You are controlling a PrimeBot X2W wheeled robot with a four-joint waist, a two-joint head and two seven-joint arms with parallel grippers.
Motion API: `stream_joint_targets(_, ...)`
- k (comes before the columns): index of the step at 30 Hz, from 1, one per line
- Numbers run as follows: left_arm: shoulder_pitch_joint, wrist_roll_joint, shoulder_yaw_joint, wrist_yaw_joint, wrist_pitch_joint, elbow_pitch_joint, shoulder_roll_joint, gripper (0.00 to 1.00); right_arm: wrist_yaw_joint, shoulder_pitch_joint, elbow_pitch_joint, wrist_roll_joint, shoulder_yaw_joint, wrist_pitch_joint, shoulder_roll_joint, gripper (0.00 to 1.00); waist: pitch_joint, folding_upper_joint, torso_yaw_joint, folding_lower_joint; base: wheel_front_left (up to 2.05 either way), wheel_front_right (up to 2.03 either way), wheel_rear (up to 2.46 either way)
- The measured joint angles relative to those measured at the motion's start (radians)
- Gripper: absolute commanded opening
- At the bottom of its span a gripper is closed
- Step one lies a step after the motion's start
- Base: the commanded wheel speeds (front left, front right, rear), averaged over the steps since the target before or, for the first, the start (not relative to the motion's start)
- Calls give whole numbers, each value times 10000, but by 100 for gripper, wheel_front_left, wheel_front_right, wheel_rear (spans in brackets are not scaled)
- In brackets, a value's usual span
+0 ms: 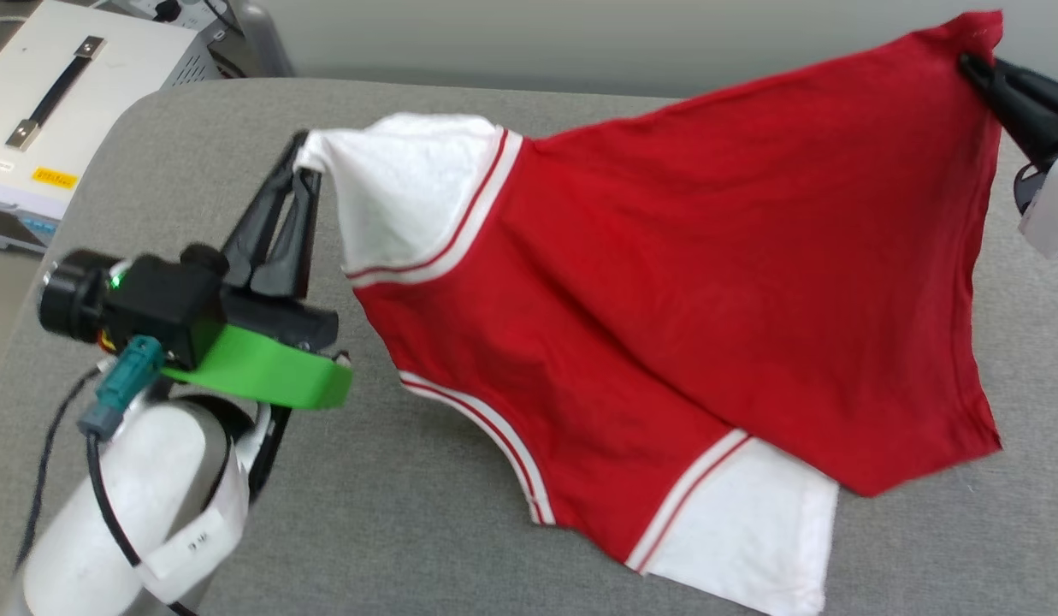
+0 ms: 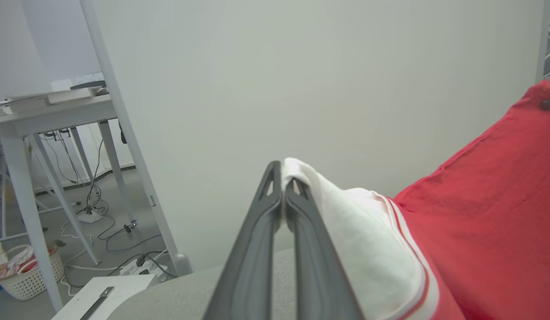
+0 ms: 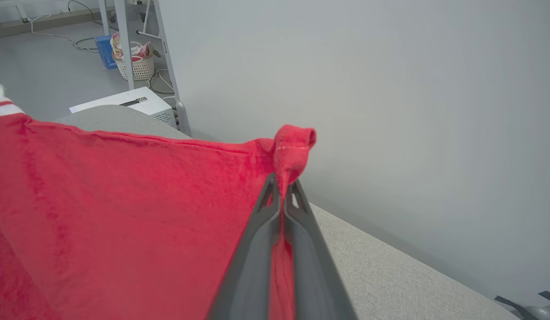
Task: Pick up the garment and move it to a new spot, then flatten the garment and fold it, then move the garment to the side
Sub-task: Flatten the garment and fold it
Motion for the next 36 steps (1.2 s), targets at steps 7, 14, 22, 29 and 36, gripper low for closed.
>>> stream_joint_targets(7,-2269,8,347,-566,602,-130,360,0,-2,10,-765,-345,-1521,-403,-33,0,-263,0,-557,0,0,0,0)
stream_joint_targets(14,-4511,12,309,-1187,943,385,351,0,-2,6,-1302,-1166,-2955,-355,420,0,-32,0,-839,0,0,0,0)
stream_joint_targets(22,-7264,167,35,-1778,1172,1674,-61,0,-2,-899,-1392,-1964,-3921,470,1137,0,852,0,-972,0,0,0,0)
stream_joint_targets(29,-10264,535,-132,-2234,1099,3367,-349,0,-2,-3403,-203,-2514,-4077,798,1530,0,1998,0,-1092,0,0,0,0)
stream_joint_targets(36,-13087,537,-230,-2451,539,5323,-855,0,-2,-6110,1313,-3022,-3942,454,1802,0,3137,0,-1173,2,0,0,0)
